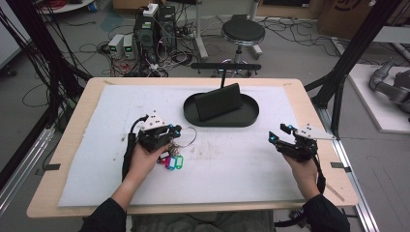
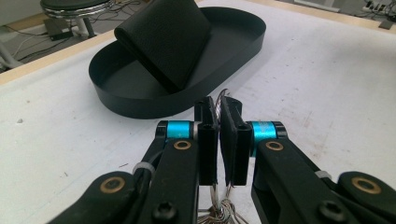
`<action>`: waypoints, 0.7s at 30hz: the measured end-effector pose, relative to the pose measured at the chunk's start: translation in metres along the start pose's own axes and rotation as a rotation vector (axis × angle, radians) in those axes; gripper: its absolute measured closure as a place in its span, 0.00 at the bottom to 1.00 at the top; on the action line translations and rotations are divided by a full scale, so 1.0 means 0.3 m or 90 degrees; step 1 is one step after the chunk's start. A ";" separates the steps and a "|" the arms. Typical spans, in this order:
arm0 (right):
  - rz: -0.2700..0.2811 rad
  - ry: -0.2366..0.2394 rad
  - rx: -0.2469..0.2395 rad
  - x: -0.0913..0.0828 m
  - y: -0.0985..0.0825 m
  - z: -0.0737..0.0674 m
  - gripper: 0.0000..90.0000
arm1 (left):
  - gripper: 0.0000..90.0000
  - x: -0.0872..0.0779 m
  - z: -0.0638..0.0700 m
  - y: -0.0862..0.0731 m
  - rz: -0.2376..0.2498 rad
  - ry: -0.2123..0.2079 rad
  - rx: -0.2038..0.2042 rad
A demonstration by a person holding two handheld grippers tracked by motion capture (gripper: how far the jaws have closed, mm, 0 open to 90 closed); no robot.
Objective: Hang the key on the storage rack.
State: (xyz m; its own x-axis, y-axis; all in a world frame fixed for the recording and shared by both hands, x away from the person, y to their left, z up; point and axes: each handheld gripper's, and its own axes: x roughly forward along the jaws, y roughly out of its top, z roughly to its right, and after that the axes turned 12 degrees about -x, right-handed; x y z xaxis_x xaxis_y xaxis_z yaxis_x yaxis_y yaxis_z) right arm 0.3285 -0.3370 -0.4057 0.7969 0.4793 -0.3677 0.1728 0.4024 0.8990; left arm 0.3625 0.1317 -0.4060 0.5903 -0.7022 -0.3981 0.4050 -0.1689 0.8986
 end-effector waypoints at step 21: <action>-0.001 0.004 -0.004 0.000 -0.001 0.001 0.47 | 0.95 0.022 -0.011 -0.020 -0.047 -0.045 -0.006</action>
State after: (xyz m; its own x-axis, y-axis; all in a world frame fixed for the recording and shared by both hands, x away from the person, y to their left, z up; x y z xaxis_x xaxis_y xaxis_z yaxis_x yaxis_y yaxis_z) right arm 0.3286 -0.3373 -0.4058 0.7934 0.4831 -0.3704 0.1707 0.4074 0.8971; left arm 0.3661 0.1303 -0.4147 0.5084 -0.7348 -0.4490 0.4519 -0.2162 0.8655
